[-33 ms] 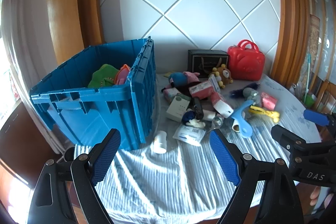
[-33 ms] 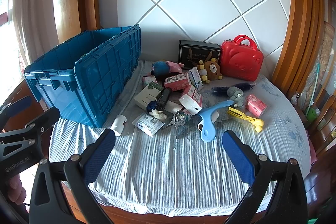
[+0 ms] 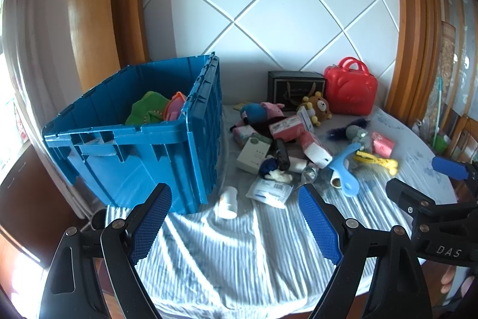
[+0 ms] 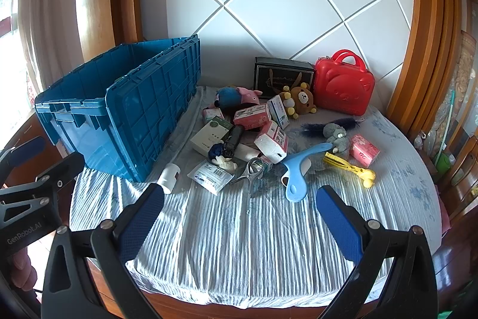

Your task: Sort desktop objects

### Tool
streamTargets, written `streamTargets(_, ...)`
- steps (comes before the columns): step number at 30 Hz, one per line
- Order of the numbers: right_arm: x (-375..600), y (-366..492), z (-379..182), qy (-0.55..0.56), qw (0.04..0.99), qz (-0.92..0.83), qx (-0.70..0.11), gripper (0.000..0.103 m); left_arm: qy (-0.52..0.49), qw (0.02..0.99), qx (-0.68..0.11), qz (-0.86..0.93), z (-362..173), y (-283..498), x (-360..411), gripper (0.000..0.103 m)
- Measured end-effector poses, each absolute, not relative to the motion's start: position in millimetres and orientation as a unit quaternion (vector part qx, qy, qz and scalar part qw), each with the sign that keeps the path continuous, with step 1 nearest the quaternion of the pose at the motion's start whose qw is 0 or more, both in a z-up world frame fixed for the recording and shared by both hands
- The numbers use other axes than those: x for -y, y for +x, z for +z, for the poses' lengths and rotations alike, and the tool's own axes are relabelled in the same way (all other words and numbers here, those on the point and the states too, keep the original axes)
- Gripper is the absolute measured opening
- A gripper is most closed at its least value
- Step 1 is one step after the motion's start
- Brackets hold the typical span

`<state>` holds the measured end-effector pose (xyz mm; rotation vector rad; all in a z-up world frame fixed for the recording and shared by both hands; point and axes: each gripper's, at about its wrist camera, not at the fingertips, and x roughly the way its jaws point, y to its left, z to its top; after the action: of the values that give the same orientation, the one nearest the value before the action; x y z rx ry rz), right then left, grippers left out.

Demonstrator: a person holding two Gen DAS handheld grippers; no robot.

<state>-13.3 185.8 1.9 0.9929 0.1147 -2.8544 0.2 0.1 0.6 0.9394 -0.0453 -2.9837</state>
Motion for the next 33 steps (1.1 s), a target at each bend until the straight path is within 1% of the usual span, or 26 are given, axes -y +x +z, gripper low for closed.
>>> streamTargets(11, -186.4, -13.2, 3.2, 0.328, 0.057, -0.942, -0.038, 0.103, 0.294, 0.004, 0.027, -0.955, 8.6, 0.4, -1.1, 0.087)
streamTargets(33, -184.2, -18.4, -1.1, 0.335, 0.057, -0.939, -0.045, 0.103, 0.291, 0.014, 0.021, -0.956, -1.3, -4.6, -1.0, 0.087)
